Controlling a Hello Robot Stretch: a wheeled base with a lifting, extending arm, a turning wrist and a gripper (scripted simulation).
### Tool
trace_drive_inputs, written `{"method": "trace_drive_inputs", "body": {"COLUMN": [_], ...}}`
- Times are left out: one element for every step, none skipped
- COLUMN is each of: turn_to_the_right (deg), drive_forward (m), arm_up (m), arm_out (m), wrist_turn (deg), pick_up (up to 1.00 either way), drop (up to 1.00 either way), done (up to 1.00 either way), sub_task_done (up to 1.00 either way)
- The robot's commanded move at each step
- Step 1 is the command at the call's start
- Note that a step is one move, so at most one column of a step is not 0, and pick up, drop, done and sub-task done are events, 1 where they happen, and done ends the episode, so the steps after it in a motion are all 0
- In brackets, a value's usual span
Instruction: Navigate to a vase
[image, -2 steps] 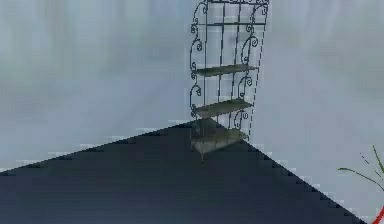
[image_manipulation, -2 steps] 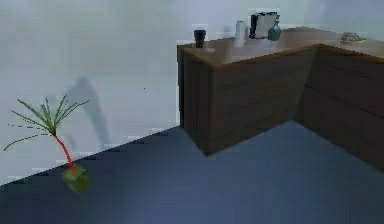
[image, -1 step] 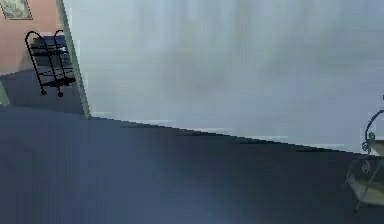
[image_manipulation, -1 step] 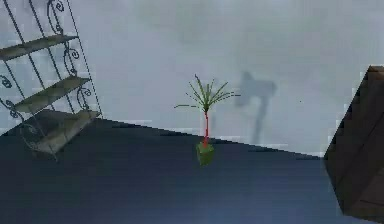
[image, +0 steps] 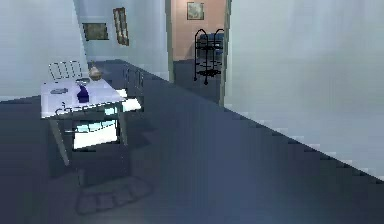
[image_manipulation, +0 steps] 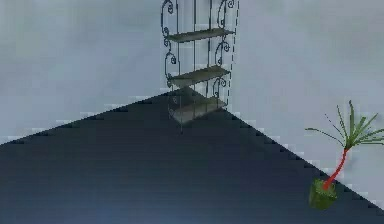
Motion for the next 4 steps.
{"method": "trace_drive_inputs", "body": {"turn_to_the_right": [0.0,0.0,0.0,-27.0], "drive_forward": [1.00,1.00,0.55,0.00], "arm_up": [0.00,0.00,0.00,0.00], "arm_out": [0.00,0.00,0.00,0.00], "wrist_turn": [0.0,0.0,0.0,0.0], "pick_up": [0.00,0.00,0.00,0.00], "drop": [0.00,0.00,0.00,0.00], "done": [0.00,0.00,0.00,0.00], "sub_task_done": [0.00,0.00,0.00,0.00]}}
